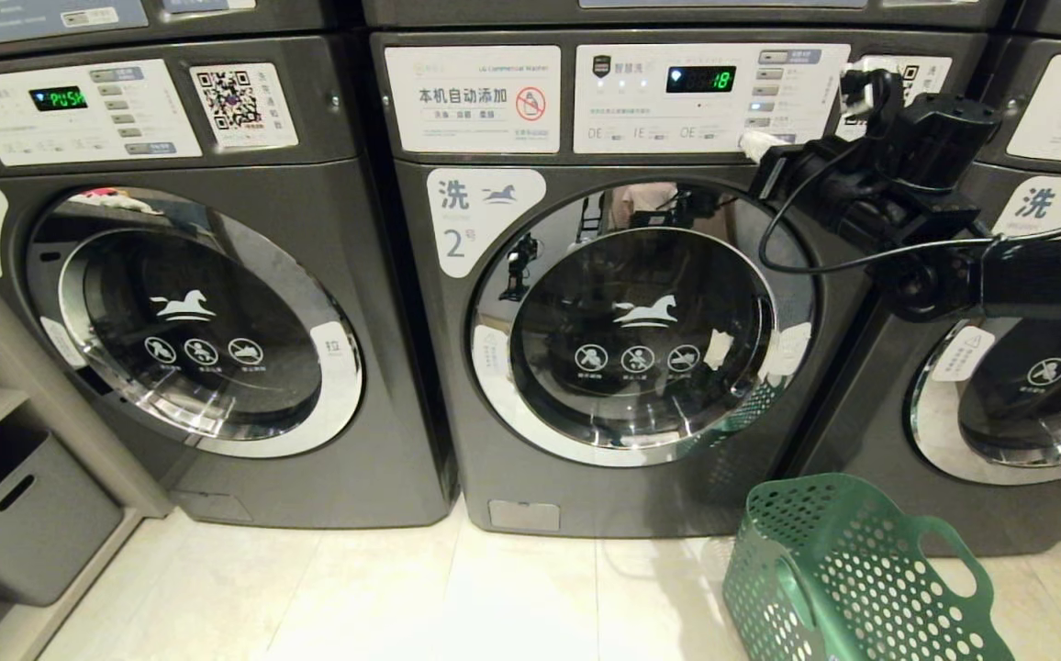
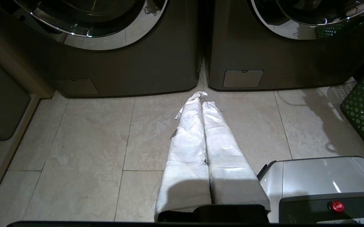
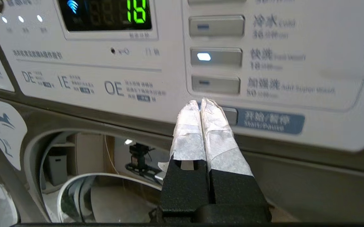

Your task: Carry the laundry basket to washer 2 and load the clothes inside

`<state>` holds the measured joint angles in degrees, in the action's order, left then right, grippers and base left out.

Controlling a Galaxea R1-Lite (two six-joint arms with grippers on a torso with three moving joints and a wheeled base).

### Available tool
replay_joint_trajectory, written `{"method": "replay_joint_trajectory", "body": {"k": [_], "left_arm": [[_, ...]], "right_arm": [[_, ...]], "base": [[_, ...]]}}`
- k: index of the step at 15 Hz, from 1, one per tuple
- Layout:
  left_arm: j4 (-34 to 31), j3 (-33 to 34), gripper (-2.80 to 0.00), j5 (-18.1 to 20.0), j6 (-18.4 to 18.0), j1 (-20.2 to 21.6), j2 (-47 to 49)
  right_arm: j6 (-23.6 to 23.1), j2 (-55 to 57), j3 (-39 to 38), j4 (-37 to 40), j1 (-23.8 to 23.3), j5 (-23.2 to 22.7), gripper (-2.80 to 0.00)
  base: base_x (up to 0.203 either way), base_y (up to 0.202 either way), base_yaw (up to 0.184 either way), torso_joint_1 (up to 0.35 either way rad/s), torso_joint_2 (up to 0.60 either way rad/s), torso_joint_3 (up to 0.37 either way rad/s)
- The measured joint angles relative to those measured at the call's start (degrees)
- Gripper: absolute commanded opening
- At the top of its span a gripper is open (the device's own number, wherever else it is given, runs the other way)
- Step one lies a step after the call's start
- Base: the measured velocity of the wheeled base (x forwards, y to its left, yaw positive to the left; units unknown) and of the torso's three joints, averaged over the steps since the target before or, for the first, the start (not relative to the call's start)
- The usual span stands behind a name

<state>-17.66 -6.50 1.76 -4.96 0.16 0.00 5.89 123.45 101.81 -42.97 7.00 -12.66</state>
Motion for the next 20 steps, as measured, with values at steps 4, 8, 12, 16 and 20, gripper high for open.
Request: {"method": "replay_joint_trajectory", "body": {"k": [4,8,12,16,20], "left_arm": [[0.0,0.0,-2.80,0.0,0.0,0.0,0.0],[0.0,0.0,-2.80,0.0,0.0,0.0,0.0],[0.0,0.0,-2.80,-0.4,0.6,0.0,0.0],[0.0,0.0,-2.80,-0.7,1.0,0.0,0.0],[0.0,0.0,-2.80,-0.7,0.9,0.0,0.0]], "right_arm": [[0.1,-5.4,-6.2,-0.6,0.4,0.2,-2.80],[0.0,-6.5,-6.8,-0.6,0.3,0.1,-2.80],[0.0,-4.8,-5.9,-0.7,0.2,0.1,-2.80],[0.0,-3.6,-5.0,-0.7,-0.1,0.0,-2.80],[0.0,-2.0,-1.5,-0.6,-0.5,0.2,-2.80]], "base": [[0.000,0.000,0.000,0.000,0.00,0.000],[0.000,0.000,0.000,0.000,0.00,0.000],[0.000,0.000,0.000,0.000,0.00,0.000],[0.000,0.000,0.000,0.000,0.00,0.000],[0.000,0.000,0.000,0.000,0.00,0.000]]}}
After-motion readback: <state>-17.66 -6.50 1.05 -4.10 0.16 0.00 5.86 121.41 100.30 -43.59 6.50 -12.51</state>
